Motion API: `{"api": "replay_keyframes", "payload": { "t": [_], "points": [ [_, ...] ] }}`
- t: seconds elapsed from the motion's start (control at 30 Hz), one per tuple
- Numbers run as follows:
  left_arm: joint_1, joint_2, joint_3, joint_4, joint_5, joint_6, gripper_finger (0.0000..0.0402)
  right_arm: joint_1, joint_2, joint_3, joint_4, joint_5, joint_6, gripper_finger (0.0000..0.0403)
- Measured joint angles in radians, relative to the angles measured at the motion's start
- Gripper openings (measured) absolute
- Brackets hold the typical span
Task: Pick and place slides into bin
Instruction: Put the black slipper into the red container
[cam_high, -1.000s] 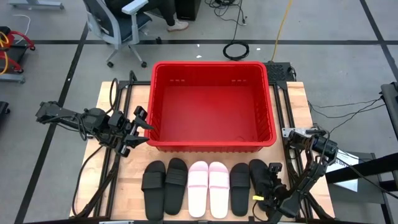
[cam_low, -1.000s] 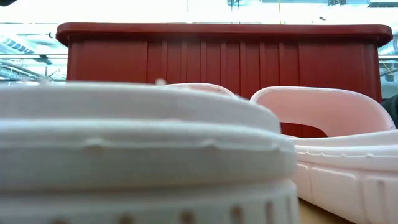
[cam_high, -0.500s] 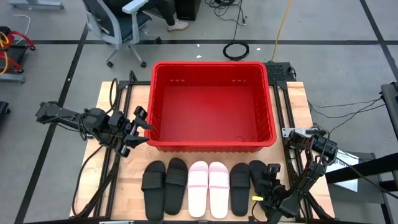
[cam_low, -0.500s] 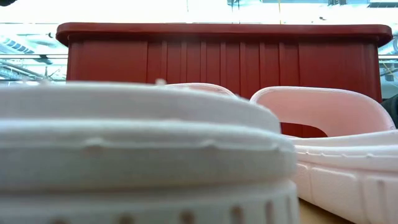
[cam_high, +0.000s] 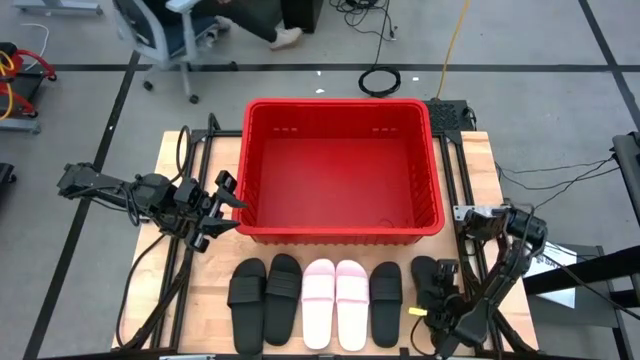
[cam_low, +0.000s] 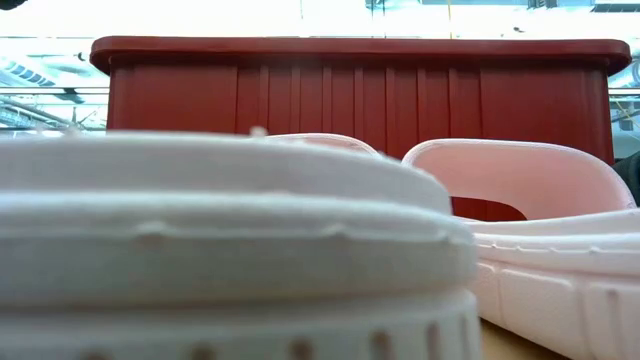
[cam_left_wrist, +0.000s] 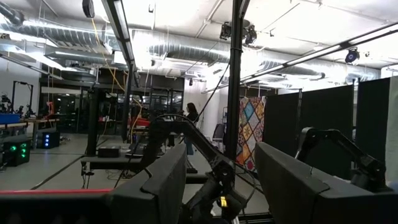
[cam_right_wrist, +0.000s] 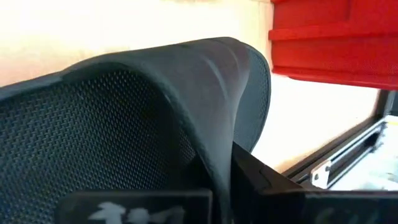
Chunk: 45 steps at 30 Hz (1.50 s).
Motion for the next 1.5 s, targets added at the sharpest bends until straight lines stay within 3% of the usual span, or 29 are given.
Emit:
{"api": "replay_keyframes", "payload": {
  "t": [0.3,0.63,0.9,1.2,1.33,1.5],
  "points": [
    [0.0,0.0,0.0,0.0,0.0,0.001,0.0198,0.0,-0.189,0.0,0.048,0.001,-0.056,0.0004],
    [0.0,0.0,0.0,0.0,0.0,0.002,0.0198,-0.042,-0.377,0.0,0.244,0.049,-0.299,0.0004],
    [0.0,0.0,0.0,0.0,0.0,0.002,0.0198,-0.119,-0.465,0.0,0.596,0.189,-0.716,0.0004],
    [0.0,0.0,0.0,0.0,0.0,0.014,0.0198,-0.232,-0.521,0.0,1.072,0.189,-1.339,0.0004],
    [0.0,0.0,0.0,0.0,0.0,0.014,0.0198,-0.287,-0.54,0.0,1.19,0.219,-1.538,0.0004],
    [0.0,0.0,0.0,0.001,0.0,0.014,0.0198,-0.36,-0.569,-0.001,1.31,0.345,-1.743,0.0004]
  ]
}}
